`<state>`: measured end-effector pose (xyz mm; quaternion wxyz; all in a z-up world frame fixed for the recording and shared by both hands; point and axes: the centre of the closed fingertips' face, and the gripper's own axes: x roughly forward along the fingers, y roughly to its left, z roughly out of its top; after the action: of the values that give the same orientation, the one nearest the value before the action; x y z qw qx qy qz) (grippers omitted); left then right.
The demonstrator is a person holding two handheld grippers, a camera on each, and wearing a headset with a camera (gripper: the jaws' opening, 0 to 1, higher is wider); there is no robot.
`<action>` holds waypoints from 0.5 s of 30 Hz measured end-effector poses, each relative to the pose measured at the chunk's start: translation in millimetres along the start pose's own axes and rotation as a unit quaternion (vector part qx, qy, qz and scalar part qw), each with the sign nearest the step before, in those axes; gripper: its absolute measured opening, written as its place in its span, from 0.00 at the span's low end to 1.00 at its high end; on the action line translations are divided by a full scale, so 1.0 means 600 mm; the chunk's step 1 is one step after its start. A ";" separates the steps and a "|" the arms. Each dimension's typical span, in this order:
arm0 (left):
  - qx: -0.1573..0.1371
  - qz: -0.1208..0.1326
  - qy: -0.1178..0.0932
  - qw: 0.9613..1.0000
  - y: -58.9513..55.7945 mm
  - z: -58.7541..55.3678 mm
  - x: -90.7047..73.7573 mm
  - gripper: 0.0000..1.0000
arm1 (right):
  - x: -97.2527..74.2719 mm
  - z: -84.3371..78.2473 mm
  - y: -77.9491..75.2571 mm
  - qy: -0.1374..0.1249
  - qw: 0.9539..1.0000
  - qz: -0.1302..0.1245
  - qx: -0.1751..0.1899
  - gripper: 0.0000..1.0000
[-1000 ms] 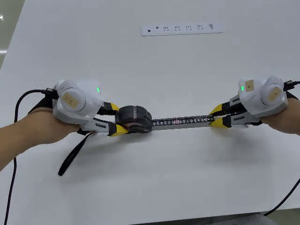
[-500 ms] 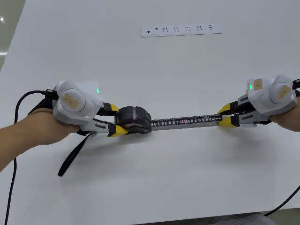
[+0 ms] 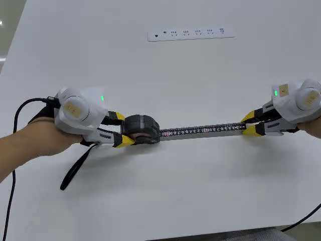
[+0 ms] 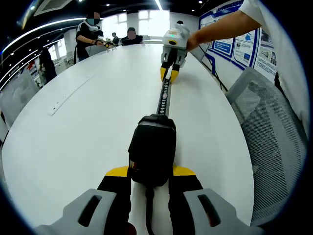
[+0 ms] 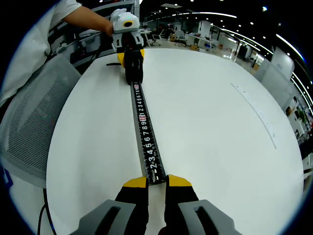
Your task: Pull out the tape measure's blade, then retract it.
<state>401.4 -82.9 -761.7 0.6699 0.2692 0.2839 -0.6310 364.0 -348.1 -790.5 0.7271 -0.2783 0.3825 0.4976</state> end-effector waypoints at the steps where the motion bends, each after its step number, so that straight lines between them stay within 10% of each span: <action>1: -0.001 0.000 0.000 1.000 0.000 0.000 0.000 0.23 | -0.002 -0.003 0.000 0.002 1.000 -0.001 0.000 0.07; 15: -0.003 0.002 0.001 1.000 0.000 0.001 0.001 0.24 | -0.015 -0.017 -0.002 0.010 1.000 -0.004 0.004 0.08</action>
<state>401.5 -83.8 -761.5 0.6717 0.2688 0.2855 -0.6285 360.3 -360.9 -788.5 0.7262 -0.2819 0.3909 0.4903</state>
